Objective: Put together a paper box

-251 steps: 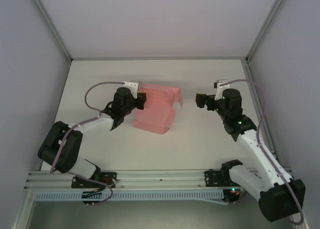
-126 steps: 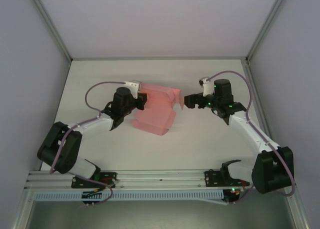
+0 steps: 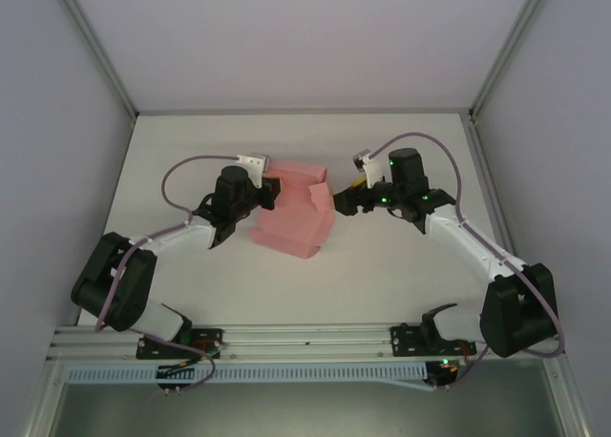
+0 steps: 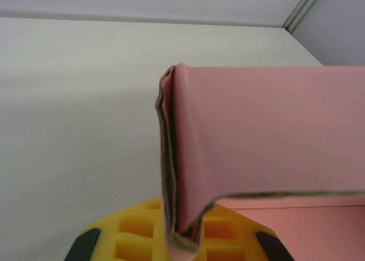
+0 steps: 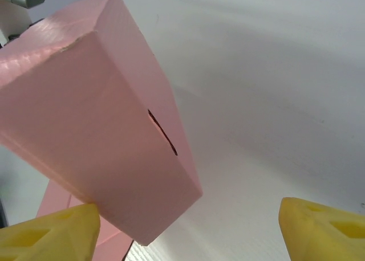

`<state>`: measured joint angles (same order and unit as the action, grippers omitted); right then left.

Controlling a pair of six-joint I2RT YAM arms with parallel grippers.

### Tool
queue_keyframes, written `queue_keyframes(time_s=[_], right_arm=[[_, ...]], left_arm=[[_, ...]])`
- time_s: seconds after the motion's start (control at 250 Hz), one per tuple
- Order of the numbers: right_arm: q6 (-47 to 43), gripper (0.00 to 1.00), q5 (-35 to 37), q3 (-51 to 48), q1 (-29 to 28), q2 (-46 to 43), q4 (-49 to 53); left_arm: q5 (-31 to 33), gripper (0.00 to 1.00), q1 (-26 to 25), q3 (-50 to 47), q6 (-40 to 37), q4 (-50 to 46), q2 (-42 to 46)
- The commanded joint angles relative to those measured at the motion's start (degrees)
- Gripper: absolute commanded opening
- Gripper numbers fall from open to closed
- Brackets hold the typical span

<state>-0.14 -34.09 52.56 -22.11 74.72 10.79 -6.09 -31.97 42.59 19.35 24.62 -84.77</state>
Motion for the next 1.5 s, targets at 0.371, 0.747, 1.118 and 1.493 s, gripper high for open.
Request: queue_keyframes(time_s=[0.371,0.747,1.118,1.493], right_arm=[[1.09,0.67,10.1,5.23,-6.93,7.28,-4.95],[0.97,0.71,10.29,5.29,-7.07,2.57,4.16],[0.09,0.62,6.09,8.28,-7.07,4.57,5.04],[4.22,0.47,19.48,8.17,-10.83,9.36,-2.31]], left_arm=[[-2.09,0.0,-0.83,1.26,0.69,0.78,0.41],[4.83,0.0,-0.84,3.42,1.17,-3.85,-1.93],[3.73,0.0,-0.82,2.95,0.85,-2.96,-1.59],[3.02,0.0,-1.45,3.45,2.0,-2.55,-1.88]])
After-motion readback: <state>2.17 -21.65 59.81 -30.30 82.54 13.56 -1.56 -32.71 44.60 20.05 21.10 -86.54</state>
